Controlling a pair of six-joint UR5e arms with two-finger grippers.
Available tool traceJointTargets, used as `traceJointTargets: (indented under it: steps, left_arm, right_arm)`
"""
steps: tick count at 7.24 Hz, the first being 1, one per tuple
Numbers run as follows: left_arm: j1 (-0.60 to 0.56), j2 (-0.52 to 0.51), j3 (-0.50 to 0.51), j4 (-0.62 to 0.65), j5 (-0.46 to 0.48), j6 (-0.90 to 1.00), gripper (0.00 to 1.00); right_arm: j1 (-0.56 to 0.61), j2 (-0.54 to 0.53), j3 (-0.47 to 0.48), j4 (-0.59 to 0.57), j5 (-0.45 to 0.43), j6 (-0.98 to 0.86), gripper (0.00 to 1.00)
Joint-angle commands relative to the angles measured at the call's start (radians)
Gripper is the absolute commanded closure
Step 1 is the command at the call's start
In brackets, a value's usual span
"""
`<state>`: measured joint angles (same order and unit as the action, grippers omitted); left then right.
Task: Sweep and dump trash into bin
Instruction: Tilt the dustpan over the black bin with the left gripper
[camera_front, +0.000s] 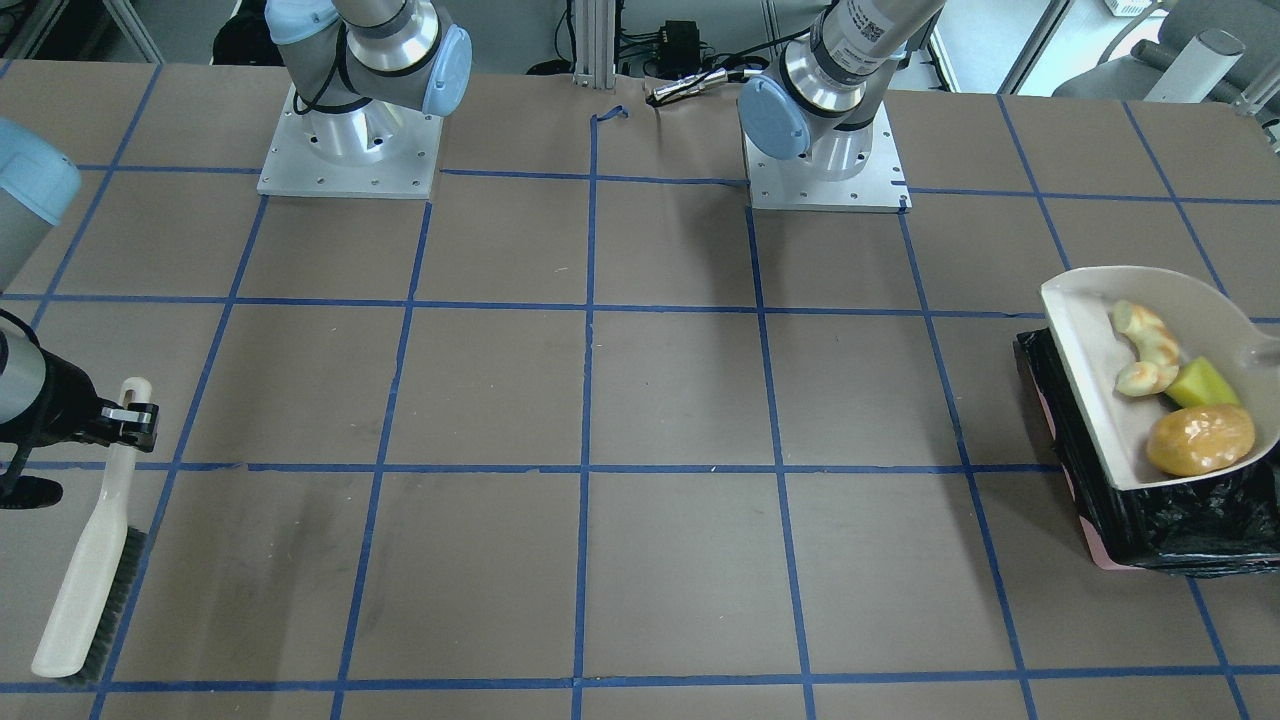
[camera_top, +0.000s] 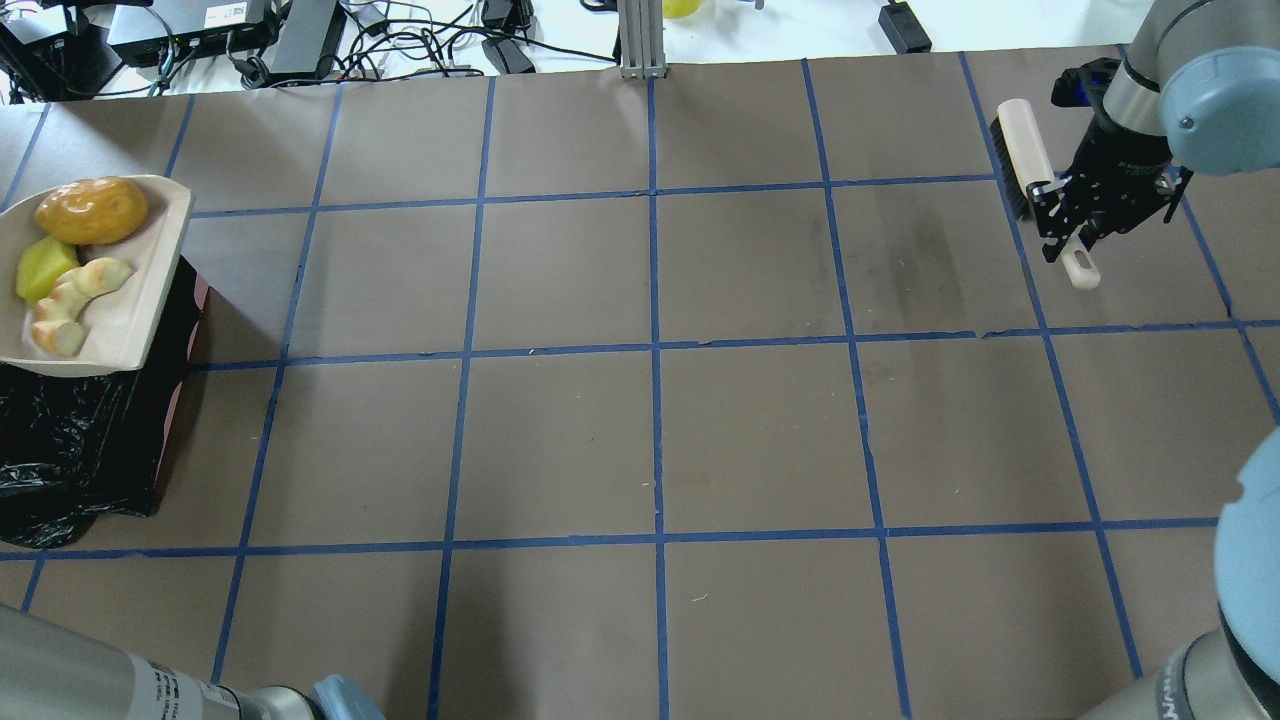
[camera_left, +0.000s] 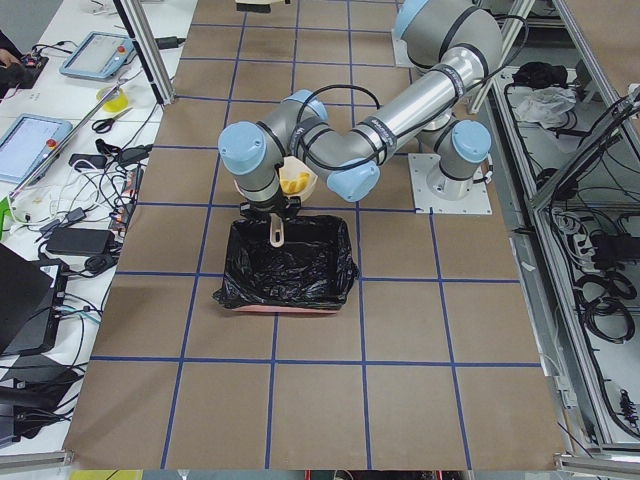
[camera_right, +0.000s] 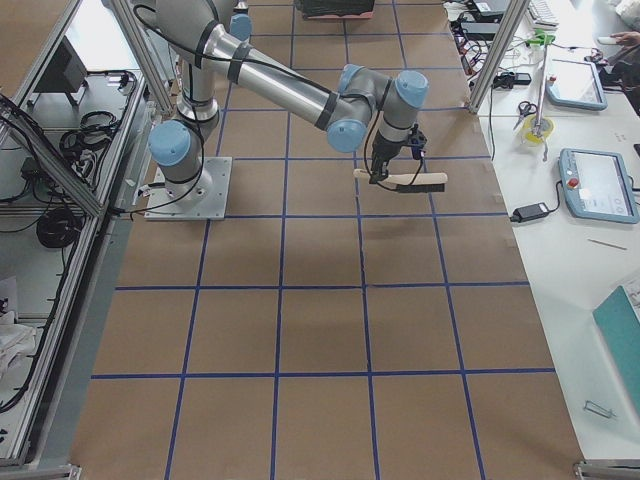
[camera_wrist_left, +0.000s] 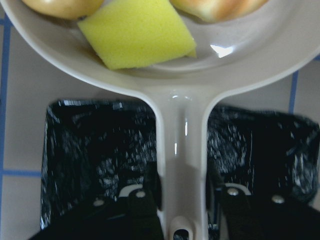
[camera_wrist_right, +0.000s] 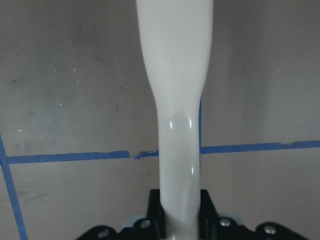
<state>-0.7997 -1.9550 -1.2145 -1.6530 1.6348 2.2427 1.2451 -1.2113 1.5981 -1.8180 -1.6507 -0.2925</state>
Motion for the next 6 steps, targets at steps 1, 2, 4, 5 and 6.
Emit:
traceJointTargets:
  steps: [1,2,4,5,6]
  left_arm:
    - [0.005,0.001,0.040,0.068,0.209,0.020,1.00]
    - [-0.018,-0.008,0.036,0.160,0.349,0.053,1.00]
    - [-0.038,-0.010,0.030,0.264,0.497,0.142,1.00]
    - [-0.082,-0.012,0.009,0.330,0.575,0.187,1.00]
    - [-0.151,-0.005,-0.017,0.445,0.664,0.249,1.00]
  right_arm:
    - [-0.006,0.036,0.026,-0.024,-0.003,-0.023,1.00]
    - [-0.006,0.048,0.025,-0.032,-0.003,-0.022,1.00]
    - [-0.006,0.062,0.026,-0.032,-0.004,-0.020,1.00]
    - [-0.007,0.065,0.026,-0.032,-0.004,-0.020,1.00]
    - [-0.007,0.065,0.026,-0.029,-0.006,-0.017,1.00]
